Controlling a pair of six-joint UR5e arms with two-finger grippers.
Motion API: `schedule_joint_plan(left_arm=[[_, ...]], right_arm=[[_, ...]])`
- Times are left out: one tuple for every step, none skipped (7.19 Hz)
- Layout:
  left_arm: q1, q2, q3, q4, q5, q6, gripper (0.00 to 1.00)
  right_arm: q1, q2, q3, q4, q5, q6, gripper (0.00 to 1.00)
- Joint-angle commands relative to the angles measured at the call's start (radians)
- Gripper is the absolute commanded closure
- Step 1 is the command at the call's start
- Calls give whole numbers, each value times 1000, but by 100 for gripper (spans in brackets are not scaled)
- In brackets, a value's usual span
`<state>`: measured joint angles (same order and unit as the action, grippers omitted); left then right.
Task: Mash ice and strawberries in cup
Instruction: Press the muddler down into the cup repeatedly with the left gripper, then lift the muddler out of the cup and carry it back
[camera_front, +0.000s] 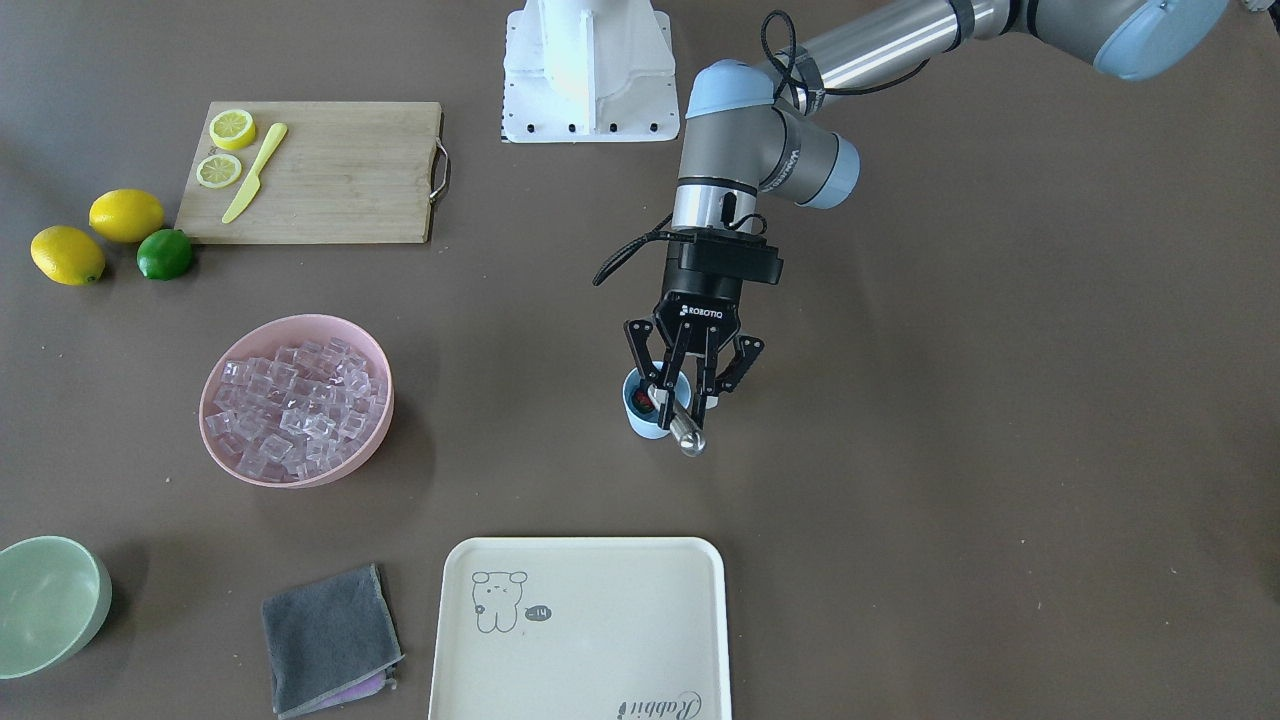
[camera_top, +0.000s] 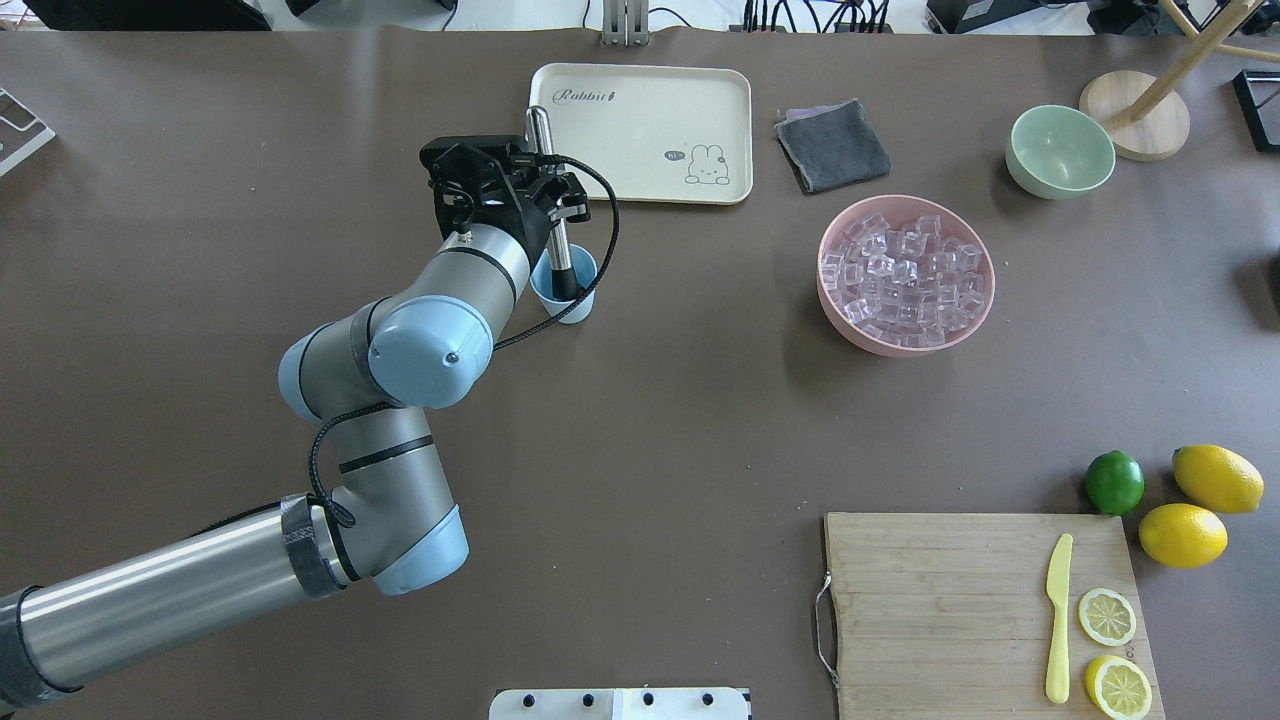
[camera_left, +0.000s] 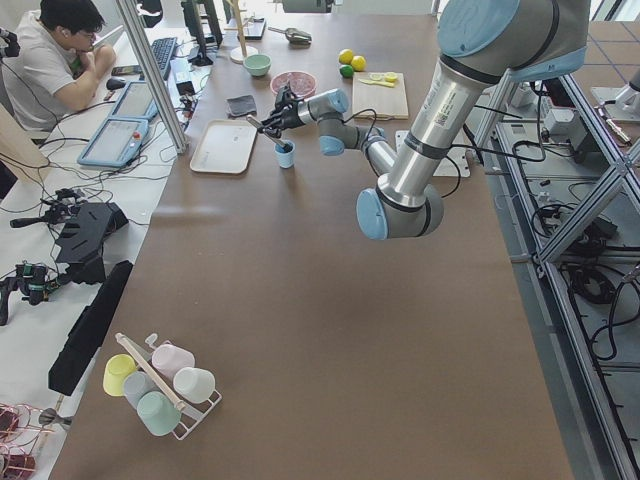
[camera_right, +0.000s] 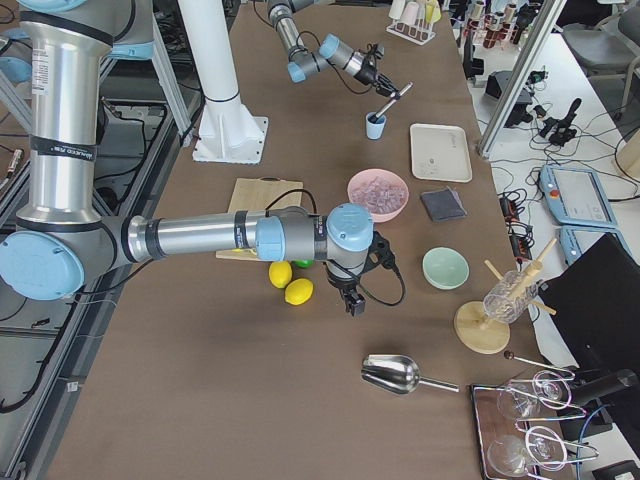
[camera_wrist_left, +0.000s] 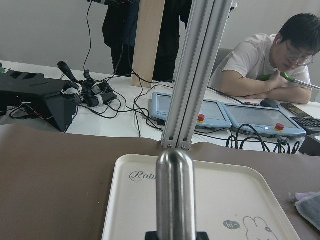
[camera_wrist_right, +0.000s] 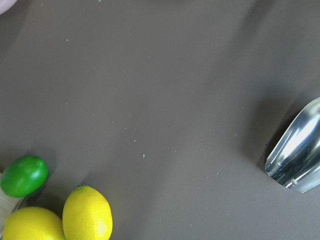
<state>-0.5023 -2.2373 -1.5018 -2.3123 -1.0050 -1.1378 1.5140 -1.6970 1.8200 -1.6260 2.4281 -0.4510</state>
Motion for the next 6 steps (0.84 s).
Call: schedule_joint_plan(left_arm=[[-79,-4,-99,90,-130,4,100],[-140,-10,-148,140,-185,4,100],[-229,1,-156,151,-308,4,100],[-301,51,-156,142,-420,16,100],[-361,89,-153,155,-537,53,100],[-425,172,-141,156,-705,65,100]], right_arm=[[0,-3,4,2,2,0,1],[0,-4,4,2,2,0,1],[0,-4,5,2,2,0,1],[0,-4,4,2,2,0,1],[0,-4,2,2,2,0,1],[0,-3,5,2,2,-2,1]])
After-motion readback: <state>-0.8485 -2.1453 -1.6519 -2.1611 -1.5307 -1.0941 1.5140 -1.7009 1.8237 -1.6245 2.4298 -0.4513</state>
